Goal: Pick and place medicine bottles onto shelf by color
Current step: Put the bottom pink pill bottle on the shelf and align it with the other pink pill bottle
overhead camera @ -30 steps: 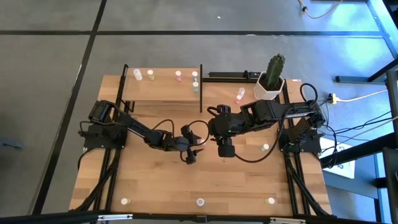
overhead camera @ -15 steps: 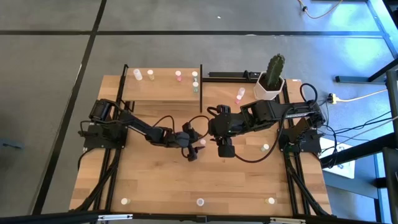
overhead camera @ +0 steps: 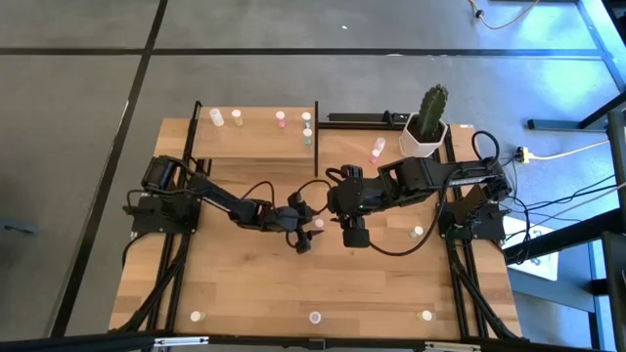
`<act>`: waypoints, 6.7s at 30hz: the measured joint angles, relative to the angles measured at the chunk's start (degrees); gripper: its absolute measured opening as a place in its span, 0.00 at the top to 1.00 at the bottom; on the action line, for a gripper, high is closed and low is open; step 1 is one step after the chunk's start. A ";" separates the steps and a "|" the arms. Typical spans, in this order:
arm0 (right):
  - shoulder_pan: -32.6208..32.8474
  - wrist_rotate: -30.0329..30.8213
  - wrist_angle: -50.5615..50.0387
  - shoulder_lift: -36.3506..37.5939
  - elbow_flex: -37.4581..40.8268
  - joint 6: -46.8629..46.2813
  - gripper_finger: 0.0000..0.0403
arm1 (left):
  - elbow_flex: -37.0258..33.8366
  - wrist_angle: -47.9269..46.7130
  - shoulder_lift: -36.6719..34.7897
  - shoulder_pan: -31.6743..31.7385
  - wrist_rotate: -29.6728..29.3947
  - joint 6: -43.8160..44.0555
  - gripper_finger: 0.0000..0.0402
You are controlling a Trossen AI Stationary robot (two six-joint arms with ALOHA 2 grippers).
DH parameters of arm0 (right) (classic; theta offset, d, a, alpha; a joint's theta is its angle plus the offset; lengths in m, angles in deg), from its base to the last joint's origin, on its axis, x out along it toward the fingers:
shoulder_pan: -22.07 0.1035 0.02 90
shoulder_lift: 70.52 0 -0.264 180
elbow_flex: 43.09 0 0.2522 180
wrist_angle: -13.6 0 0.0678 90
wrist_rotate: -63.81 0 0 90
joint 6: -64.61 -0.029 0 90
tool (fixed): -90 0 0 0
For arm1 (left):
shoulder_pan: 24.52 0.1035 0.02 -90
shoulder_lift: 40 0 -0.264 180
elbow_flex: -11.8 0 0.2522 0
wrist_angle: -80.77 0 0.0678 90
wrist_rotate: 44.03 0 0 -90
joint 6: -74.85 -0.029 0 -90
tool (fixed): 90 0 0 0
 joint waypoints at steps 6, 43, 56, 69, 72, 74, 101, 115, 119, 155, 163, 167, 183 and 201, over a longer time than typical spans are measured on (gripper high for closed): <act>0.00 0.00 0.00 0.00 0.00 0.00 0.53 | 0.00 0.35 0.89 0.25 0.00 0.05 0.33; 0.00 0.01 -0.02 0.00 0.00 0.00 0.53 | 0.00 1.04 1.42 0.46 -0.11 -0.44 0.43; 0.00 0.02 -0.02 0.00 0.00 0.00 0.53 | 0.00 1.04 1.42 0.08 -0.38 -0.44 0.55; 0.00 0.02 -0.02 0.00 0.00 0.00 0.53 | 0.00 1.04 1.42 -0.09 -0.44 -0.44 0.63; 0.00 0.02 -0.02 0.00 0.00 0.00 0.53 | 0.00 1.04 1.42 -0.07 -0.48 -0.44 0.66; 0.00 0.02 -0.02 0.00 0.00 -0.01 0.53 | 0.00 1.04 1.42 -0.07 -0.52 -0.44 0.67; 0.00 0.02 0.11 0.00 0.00 0.00 0.53 | -0.02 -22.07 -24.67 -0.49 -4.85 0.07 0.72; 0.00 0.02 2.39 0.00 0.00 -0.02 0.53 | 5.85 -39.95 -40.56 1.40 -15.47 0.02 0.72; -0.11 0.05 4.91 0.00 0.00 2.19 0.53 | 10.16 -45.14 -40.52 4.50 -15.41 -0.37 0.72; -1.05 26.49 9.04 0.00 0.02 -9.40 0.53 | 12.17 -44.38 -29.02 30.49 -5.79 -3.47 0.72; -1.05 26.47 9.05 0.00 0.02 -9.31 0.53 | 12.17 -43.04 -28.63 30.47 -5.99 -5.05 0.72; -1.05 26.46 9.05 0.00 0.02 -9.29 0.53 | 12.17 -43.08 -28.63 30.47 -6.03 -6.01 0.72; -1.05 26.45 9.07 0.00 0.02 -9.28 0.53 | 12.17 -43.15 -28.63 31.01 -6.12 -5.99 0.72; -1.03 26.44 9.07 0.00 0.02 -9.27 0.53 | 12.13 -44.43 -27.82 31.14 -6.50 -3.91 0.72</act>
